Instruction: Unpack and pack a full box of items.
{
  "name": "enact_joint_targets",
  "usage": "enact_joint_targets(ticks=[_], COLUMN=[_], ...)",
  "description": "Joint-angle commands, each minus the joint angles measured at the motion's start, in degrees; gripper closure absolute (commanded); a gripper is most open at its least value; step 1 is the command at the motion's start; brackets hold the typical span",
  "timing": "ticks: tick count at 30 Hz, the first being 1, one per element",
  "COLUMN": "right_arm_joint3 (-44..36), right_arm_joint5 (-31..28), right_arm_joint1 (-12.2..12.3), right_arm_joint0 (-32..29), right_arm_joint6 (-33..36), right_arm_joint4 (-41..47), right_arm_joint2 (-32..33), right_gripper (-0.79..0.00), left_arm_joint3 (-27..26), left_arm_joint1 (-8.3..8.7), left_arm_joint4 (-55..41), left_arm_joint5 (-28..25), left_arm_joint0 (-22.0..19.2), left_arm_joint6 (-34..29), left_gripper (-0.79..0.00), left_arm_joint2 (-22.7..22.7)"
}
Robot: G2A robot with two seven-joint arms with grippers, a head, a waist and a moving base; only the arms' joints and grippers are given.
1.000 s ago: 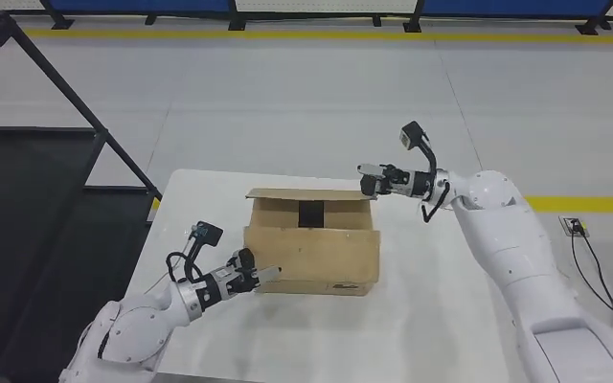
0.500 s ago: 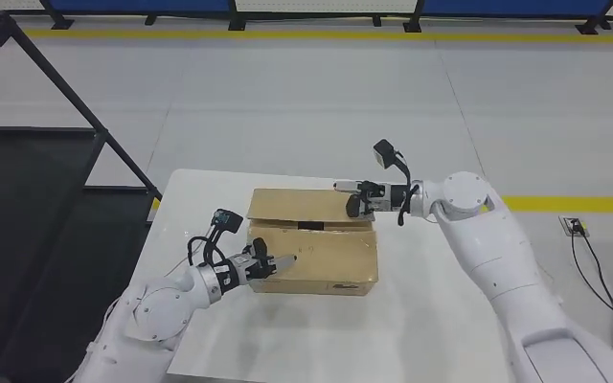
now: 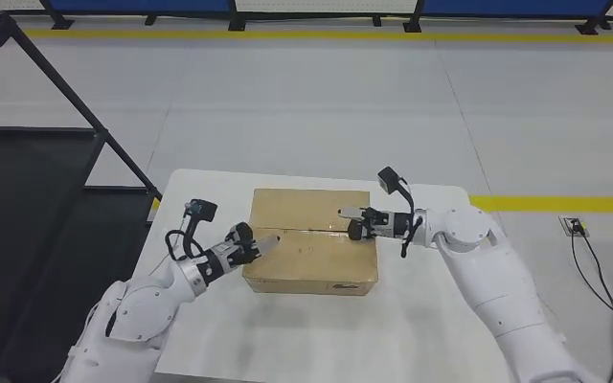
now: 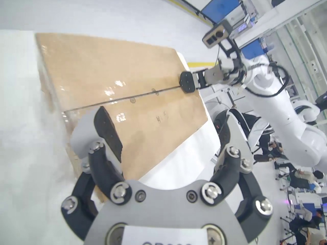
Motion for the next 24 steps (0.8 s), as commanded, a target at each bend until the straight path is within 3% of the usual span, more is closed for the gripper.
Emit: enact_joint_targets(ticks=[1,7,20,24], right_arm_joint3=[-1.1,-3.1,-3.1,-3.1], right_arm_joint5=[-0.5,0.3,0.3,0.3], right_arm_joint1=[0.2,0.6,0.6,0.6], right_arm_joint0=[-0.9,-2.0,-2.0,-2.0], right_arm_joint6=[-0.9,-0.3,-0.3,-0.3], right_arm_joint4=[0.5,0.0,0.0,0.0], right_arm_joint2=[0.7,0.9,0.9,0.9], right_gripper=[-0.785,-0.785,-0.785,-0.785], left_arm_joint3=[-0.7,-0.9,0.3,4.2], left_arm_joint1=[0.41,1.38,1.31,0.64], left_arm_joint4=[-1.1,-5.4,-6.0,-8.1], left_arm_joint5=[-0.5,-2.0,-1.3,5.4], left_arm_joint0=[2.3,9.7,10.0,9.1], left_arm_joint6=[0.8,-0.2,-0.4,5.5], left_gripper=[-0.785,-0.785,-0.785,-0.785], left_arm_joint2=[-4.0,-13.2,-12.4,-10.1])
